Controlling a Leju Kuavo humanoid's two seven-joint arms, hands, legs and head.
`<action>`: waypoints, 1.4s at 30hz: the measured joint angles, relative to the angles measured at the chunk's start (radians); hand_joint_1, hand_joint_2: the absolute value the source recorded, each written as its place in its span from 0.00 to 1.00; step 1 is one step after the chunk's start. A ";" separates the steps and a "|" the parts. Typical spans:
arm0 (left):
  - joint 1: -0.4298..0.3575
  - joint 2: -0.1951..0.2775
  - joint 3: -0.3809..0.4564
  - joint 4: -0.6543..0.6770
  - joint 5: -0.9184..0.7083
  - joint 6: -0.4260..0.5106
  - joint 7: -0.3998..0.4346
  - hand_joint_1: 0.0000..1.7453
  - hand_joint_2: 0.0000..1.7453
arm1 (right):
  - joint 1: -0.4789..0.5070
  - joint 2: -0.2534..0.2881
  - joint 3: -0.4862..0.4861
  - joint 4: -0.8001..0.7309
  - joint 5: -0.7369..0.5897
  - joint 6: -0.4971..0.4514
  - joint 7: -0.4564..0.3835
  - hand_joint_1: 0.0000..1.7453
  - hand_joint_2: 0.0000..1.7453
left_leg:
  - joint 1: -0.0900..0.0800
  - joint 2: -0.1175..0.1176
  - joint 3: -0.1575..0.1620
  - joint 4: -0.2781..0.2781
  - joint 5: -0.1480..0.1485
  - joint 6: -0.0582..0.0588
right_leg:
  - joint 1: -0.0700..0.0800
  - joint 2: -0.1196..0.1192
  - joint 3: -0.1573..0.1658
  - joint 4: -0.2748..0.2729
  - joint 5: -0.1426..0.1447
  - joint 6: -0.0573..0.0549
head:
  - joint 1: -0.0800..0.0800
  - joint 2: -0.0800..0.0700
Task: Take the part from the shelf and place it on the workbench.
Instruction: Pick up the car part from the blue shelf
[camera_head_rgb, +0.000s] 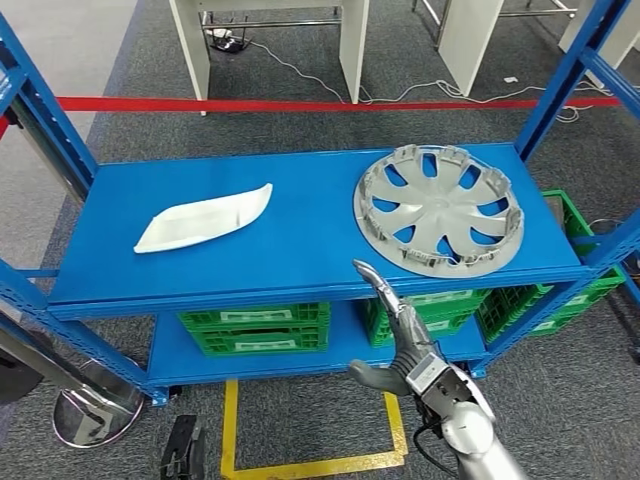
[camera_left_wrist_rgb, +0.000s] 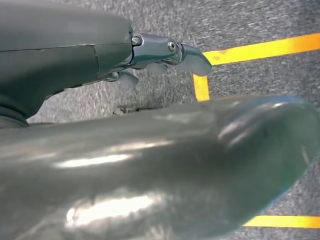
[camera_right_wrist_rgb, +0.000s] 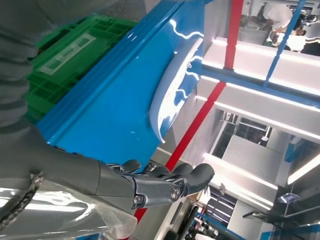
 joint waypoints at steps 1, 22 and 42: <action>-0.001 -0.002 0.000 0.000 0.000 -0.001 0.000 0.00 0.00 | -0.006 0.000 0.002 0.009 0.001 -0.001 0.000 0.00 1.00 | 0.001 0.001 -0.001 -0.002 0.002 0.005 | -0.001 0.000 -0.023 0.046 -0.027 0.003 | 0.002 0.000; 0.066 -0.063 0.023 0.001 0.042 -0.072 0.004 0.00 0.00 | -0.272 -0.133 -0.022 0.458 0.452 -0.456 0.159 0.00 1.00 | -0.005 0.001 -0.116 0.223 -0.067 -0.025 | 0.001 -0.003 0.013 -0.035 0.032 -0.036 | -0.001 0.000; 0.062 -0.082 0.051 0.001 0.049 -0.093 0.005 0.00 0.00 | -0.581 -0.214 -0.072 0.772 0.496 -0.322 0.220 0.00 0.00 | -0.015 -0.001 -0.032 0.006 0.017 0.001 | -0.006 -0.001 -0.017 -0.019 0.039 0.008 | 0.005 0.000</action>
